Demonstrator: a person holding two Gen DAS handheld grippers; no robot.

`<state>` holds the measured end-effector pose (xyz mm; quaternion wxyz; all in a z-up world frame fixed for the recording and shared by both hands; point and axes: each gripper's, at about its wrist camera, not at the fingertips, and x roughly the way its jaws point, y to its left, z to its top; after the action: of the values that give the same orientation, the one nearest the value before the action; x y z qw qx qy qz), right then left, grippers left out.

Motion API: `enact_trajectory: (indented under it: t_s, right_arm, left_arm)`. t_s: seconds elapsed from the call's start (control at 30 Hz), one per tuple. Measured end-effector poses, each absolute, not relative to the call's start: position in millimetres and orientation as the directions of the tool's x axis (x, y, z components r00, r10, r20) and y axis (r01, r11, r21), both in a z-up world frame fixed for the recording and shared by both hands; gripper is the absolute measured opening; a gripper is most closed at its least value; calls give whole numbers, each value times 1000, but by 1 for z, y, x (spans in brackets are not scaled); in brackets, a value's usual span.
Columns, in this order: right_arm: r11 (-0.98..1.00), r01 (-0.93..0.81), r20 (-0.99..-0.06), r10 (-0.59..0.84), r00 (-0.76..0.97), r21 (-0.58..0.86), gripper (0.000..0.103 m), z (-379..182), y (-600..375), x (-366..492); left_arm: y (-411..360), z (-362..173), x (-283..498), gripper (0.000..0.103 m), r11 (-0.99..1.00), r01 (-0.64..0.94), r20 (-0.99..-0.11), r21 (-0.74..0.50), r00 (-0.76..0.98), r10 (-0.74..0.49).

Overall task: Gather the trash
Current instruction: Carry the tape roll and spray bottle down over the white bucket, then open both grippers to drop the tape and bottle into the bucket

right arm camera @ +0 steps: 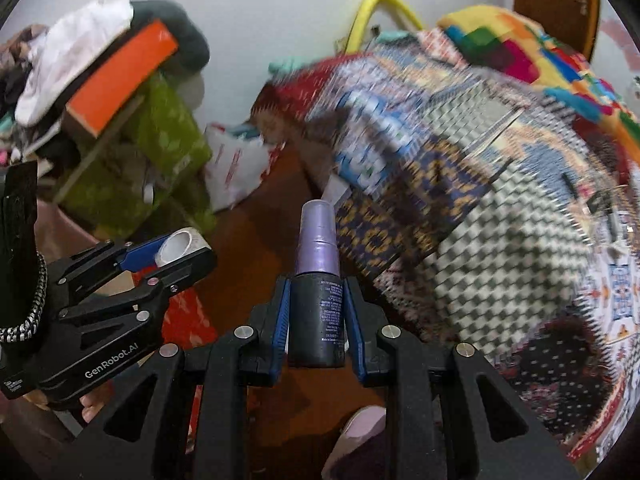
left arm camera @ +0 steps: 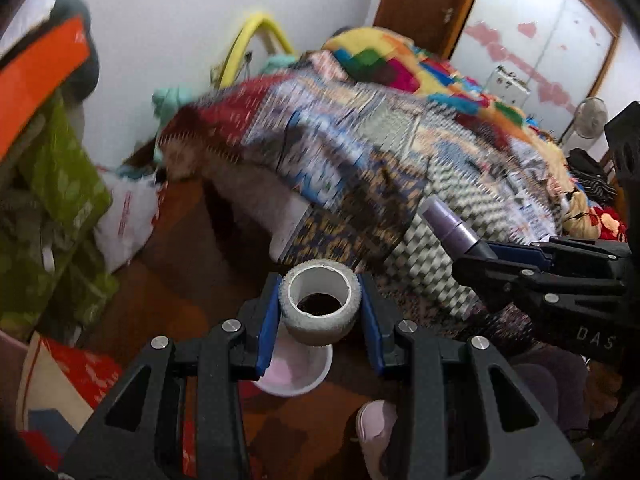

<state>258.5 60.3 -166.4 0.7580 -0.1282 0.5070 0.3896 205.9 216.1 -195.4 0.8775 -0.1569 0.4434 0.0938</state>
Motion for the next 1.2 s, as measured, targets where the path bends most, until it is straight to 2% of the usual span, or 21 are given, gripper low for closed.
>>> enact_trajectory:
  t_s: [0.1, 0.33, 0.53, 0.63, 0.73, 0.83, 1.2]
  right_arm:
    - [650, -730, -893, 433, 124, 214, 24, -191, 74, 259]
    - [642, -729, -929, 369, 23, 237, 24, -239, 93, 266]
    - [634, -725, -933, 358, -33, 269, 24, -258, 105, 275]
    - [620, -727, -925, 376, -54, 295, 26, -260, 110, 280]
    - [616, -733, -928, 369, -56, 289, 29, -260, 113, 281]
    - [612, -745, -934, 356, -41, 266, 32, -260, 113, 281]
    - [614, -755, -931, 366, 17, 228, 33, -236, 86, 270]
  left_arm:
    - [225, -220, 204, 37, 921, -343, -837, -184, 546, 36]
    - [240, -286, 204, 37, 877, -418, -903, -236, 427, -39]
    - [243, -315, 212, 37, 856, -444, -924, -265, 371, -93]
    - [244, -318, 215, 37, 847, -443, -920, -294, 372, -126]
    - [246, -322, 220, 49, 839, -451, -923, -305, 356, -145]
    - [246, -320, 221, 49, 849, -451, -929, -276, 351, -116]
    - [241, -288, 208, 49, 854, -453, -915, -253, 398, -60]
